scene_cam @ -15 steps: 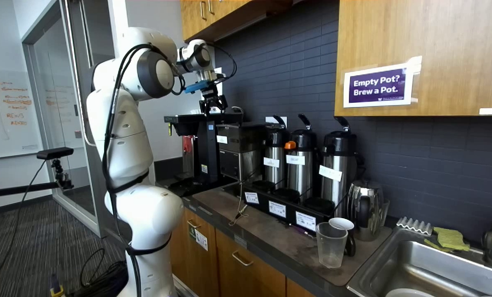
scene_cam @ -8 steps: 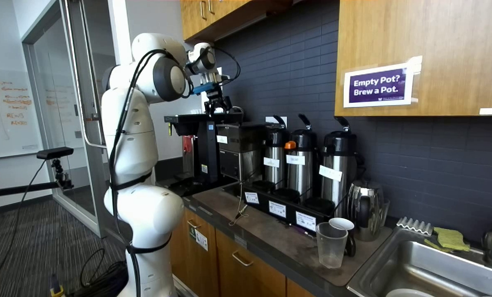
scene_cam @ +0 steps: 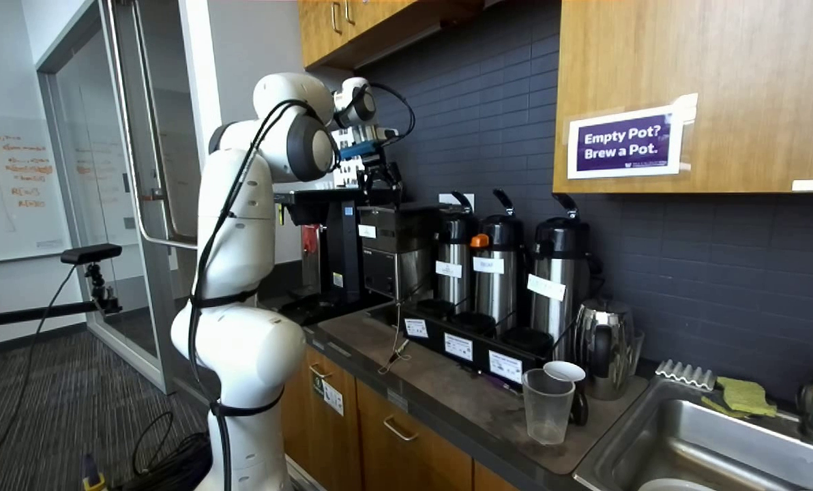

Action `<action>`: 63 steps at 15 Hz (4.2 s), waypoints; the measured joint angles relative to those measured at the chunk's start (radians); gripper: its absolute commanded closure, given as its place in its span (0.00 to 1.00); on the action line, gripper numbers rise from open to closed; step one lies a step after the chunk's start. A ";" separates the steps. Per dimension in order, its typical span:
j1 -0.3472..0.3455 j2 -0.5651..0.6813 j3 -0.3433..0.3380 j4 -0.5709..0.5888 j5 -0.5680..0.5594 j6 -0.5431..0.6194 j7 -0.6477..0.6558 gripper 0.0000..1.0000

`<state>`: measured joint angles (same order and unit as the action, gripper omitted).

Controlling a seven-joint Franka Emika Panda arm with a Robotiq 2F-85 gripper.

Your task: Open the glass container above the coffeemaker.

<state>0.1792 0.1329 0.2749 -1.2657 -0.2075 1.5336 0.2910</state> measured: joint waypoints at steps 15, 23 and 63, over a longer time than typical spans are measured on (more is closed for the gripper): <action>0.022 0.255 -0.055 0.384 0.081 -0.152 -0.075 0.00; 0.024 0.346 -0.049 0.490 0.081 -0.195 -0.090 0.00; 0.287 0.427 -0.132 0.659 -0.316 -0.270 -0.119 0.83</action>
<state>0.4666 0.5600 0.1429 -0.6062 -0.5238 1.2636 0.1722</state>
